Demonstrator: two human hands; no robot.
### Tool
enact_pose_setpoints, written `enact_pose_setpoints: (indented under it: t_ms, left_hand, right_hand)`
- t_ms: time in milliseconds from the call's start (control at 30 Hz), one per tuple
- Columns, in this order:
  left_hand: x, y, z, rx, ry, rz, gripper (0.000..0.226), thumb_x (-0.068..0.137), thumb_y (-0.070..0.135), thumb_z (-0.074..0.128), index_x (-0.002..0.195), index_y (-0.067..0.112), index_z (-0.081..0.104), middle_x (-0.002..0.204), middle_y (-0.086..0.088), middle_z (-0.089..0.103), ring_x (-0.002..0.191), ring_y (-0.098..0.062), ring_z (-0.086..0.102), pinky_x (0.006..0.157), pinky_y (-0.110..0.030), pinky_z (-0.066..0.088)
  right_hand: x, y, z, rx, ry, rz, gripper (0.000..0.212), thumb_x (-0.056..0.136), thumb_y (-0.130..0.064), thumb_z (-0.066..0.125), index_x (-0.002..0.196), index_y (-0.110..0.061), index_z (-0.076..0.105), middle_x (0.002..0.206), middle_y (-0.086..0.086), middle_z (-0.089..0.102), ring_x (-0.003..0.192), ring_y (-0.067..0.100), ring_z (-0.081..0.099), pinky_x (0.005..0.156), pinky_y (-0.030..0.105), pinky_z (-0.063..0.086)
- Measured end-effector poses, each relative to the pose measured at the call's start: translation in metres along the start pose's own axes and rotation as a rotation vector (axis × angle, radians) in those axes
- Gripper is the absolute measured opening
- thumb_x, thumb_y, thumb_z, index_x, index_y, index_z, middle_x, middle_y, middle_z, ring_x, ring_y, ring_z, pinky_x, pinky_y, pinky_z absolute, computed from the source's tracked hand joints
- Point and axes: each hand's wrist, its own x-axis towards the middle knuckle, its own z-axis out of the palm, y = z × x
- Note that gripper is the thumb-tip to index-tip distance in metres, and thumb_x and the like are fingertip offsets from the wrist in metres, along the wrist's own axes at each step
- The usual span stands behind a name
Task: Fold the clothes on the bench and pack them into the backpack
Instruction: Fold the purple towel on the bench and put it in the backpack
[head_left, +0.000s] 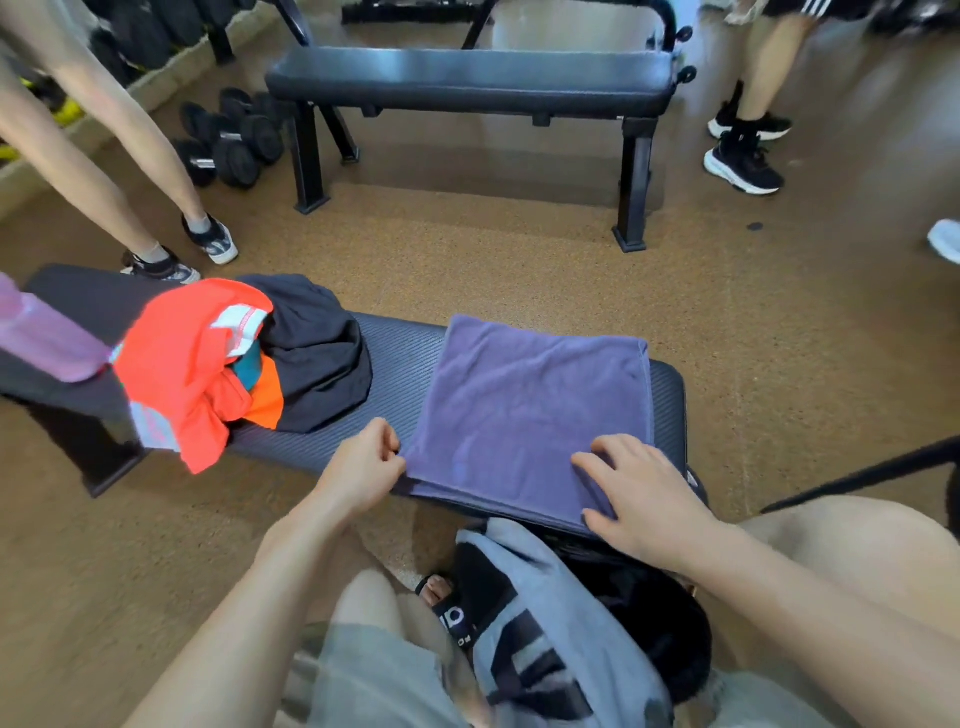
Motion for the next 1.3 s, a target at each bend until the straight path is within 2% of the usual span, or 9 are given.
enact_pose_setpoints:
  t_ms: [167, 333, 467, 600, 700, 867, 1100, 1233, 1300]
  left_hand:
    - [-0.020, 0.001, 0.008, 0.168, 0.056, 0.059, 0.019, 0.082, 0.011, 0.056, 0.088, 0.018, 0.040, 0.083, -0.004, 0.058, 0.080, -0.031, 0.053, 0.069, -0.043, 0.044]
    - [-0.043, 0.007, 0.018, 0.234, 0.062, 0.133, 0.021, 0.087, 0.009, 0.051, 0.097, 0.019, 0.036, 0.094, -0.005, 0.040, 0.073, -0.035, 0.050, 0.065, -0.043, 0.042]
    - [-0.051, 0.002, 0.018, 0.355, 0.053, 0.259, 0.031, 0.082, 0.007, 0.059, 0.102, 0.022, 0.041, 0.099, -0.002, 0.031, 0.062, -0.030, 0.045, 0.057, -0.039, 0.038]
    - [-0.047, 0.000, 0.018, 0.489, 0.074, 0.326, 0.025, 0.084, 0.005, 0.056, 0.096, 0.020, 0.041, 0.095, -0.002, 0.030, 0.063, -0.027, 0.043, 0.054, -0.038, 0.037]
    - [-0.046, 0.002, 0.016, 0.591, 0.045, 0.379, 0.036, 0.077, -0.001, 0.061, 0.092, 0.021, 0.038, 0.098, -0.001, 0.028, 0.060, -0.025, 0.042, 0.051, -0.036, 0.034]
    - [-0.045, 0.001, 0.008, 0.637, 0.034, 0.440, 0.022, 0.084, 0.008, 0.059, 0.092, 0.016, 0.039, 0.098, -0.002, 0.032, 0.076, -0.031, 0.049, 0.060, -0.041, 0.041]
    - [-0.041, 0.005, -0.013, 0.738, 0.085, 0.544, 0.028, 0.082, -0.001, 0.058, 0.096, 0.019, 0.042, 0.096, -0.002, 0.045, 0.091, -0.029, 0.052, 0.058, -0.041, 0.039]
    - [-0.037, 0.008, -0.019, 0.806, 0.127, 0.583, 0.027, 0.083, 0.003, 0.063, 0.092, 0.018, 0.043, 0.087, -0.002, 0.044, 0.082, -0.030, 0.055, 0.051, -0.038, 0.032]
    - [-0.036, 0.006, -0.019, 0.839, 0.114, 0.596, 0.028, 0.079, 0.000, 0.066, 0.088, 0.017, 0.046, 0.084, -0.003, 0.045, 0.076, -0.031, 0.056, 0.048, -0.036, 0.029]
  right_hand:
    - [-0.035, -0.001, 0.006, -0.087, 0.021, 0.054, 0.050, 0.075, -0.052, 0.058, 0.114, -0.021, 0.056, 0.104, 0.003, 0.049, 0.098, 0.029, 0.054, 0.075, 0.040, 0.046]
    - [-0.050, -0.003, 0.010, -0.174, 0.069, 0.045, 0.039, 0.065, -0.034, 0.075, 0.091, -0.018, 0.050, 0.088, 0.002, 0.046, 0.077, 0.027, 0.053, 0.056, 0.039, 0.043]
    - [-0.053, 0.003, 0.012, -0.244, 0.040, -0.046, 0.036, 0.068, -0.031, 0.074, 0.092, -0.018, 0.051, 0.087, 0.002, 0.049, 0.076, 0.027, 0.054, 0.056, 0.039, 0.045]
    - [-0.050, 0.017, 0.011, -0.253, -0.019, -0.139, 0.031, 0.084, -0.037, 0.067, 0.102, -0.018, 0.049, 0.098, 0.002, 0.050, 0.091, 0.027, 0.055, 0.068, 0.043, 0.053]
    - [-0.051, 0.026, 0.010, -0.276, 0.022, -0.204, 0.025, 0.089, -0.038, 0.061, 0.100, -0.019, 0.051, 0.098, 0.001, 0.052, 0.092, 0.025, 0.056, 0.069, 0.041, 0.054]
    - [-0.050, 0.031, 0.018, -0.328, 0.059, -0.271, 0.022, 0.095, -0.039, 0.049, 0.102, -0.018, 0.050, 0.099, 0.001, 0.053, 0.092, 0.025, 0.055, 0.070, 0.040, 0.052]
    - [-0.051, 0.033, 0.022, -0.346, 0.114, -0.299, 0.020, 0.093, -0.034, 0.061, 0.098, -0.016, 0.052, 0.095, 0.002, 0.054, 0.085, 0.025, 0.056, 0.063, 0.039, 0.051]
    - [-0.052, 0.033, 0.020, -0.326, 0.158, -0.235, 0.023, 0.079, -0.017, 0.075, 0.089, -0.018, 0.053, 0.084, 0.000, 0.051, 0.075, 0.023, 0.055, 0.057, 0.036, 0.046]
    - [-0.051, 0.031, 0.016, -0.287, 0.164, -0.226, 0.017, 0.077, -0.021, 0.070, 0.085, -0.018, 0.055, 0.081, 0.000, 0.051, 0.072, 0.023, 0.056, 0.057, 0.035, 0.044]
